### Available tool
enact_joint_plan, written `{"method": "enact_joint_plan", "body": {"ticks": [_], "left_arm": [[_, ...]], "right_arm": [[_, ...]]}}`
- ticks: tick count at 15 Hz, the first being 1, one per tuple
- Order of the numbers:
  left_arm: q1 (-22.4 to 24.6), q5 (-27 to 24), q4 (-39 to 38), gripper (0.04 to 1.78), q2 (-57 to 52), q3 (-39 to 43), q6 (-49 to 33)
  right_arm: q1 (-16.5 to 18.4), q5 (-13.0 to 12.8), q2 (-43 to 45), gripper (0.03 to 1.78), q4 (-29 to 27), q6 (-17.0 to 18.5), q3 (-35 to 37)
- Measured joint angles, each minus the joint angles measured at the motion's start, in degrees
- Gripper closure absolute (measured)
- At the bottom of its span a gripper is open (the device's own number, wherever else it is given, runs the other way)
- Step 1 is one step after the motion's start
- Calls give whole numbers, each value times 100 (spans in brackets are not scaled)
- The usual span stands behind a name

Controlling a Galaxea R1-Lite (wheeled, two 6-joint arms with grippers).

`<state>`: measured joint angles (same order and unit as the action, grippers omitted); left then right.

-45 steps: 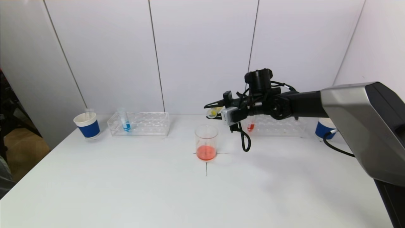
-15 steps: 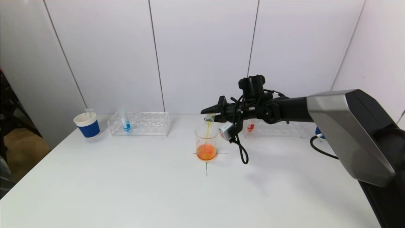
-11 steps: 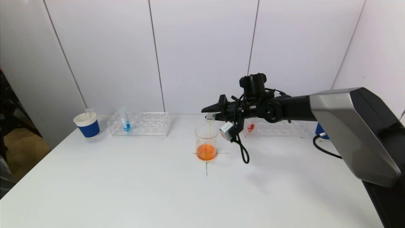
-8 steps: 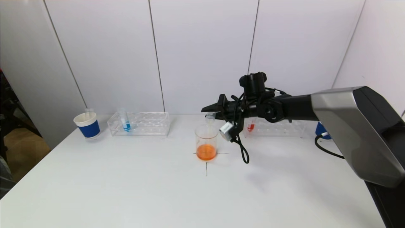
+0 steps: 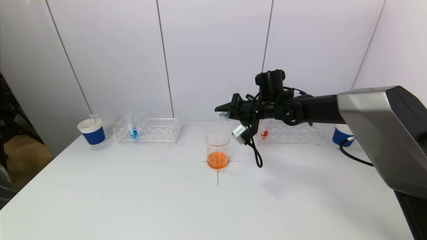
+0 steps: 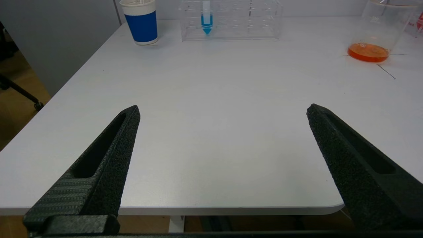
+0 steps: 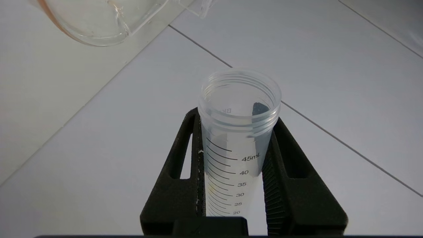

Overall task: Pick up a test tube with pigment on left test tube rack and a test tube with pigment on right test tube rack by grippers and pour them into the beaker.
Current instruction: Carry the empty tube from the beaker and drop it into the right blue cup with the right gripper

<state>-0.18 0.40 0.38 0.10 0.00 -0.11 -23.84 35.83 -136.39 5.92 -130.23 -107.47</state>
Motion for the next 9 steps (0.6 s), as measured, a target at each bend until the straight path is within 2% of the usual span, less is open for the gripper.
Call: {"method": "enact_joint_plan", "body": {"ticks": [2, 4, 7, 9], "left_arm": [[0, 1, 2, 6, 0, 0, -2], [0, 0, 2, 6, 0, 0, -5], [0, 1, 0, 6, 0, 0, 0], [0, 1, -2, 6, 0, 0, 0]], "right_arm": [[-11, 11, 23, 127, -9, 11, 4], [-13, 52, 41, 127, -50, 168, 12], [-16, 345, 59, 127, -33, 661, 37], [-32, 566, 69, 127, -2, 1218, 59]]}}
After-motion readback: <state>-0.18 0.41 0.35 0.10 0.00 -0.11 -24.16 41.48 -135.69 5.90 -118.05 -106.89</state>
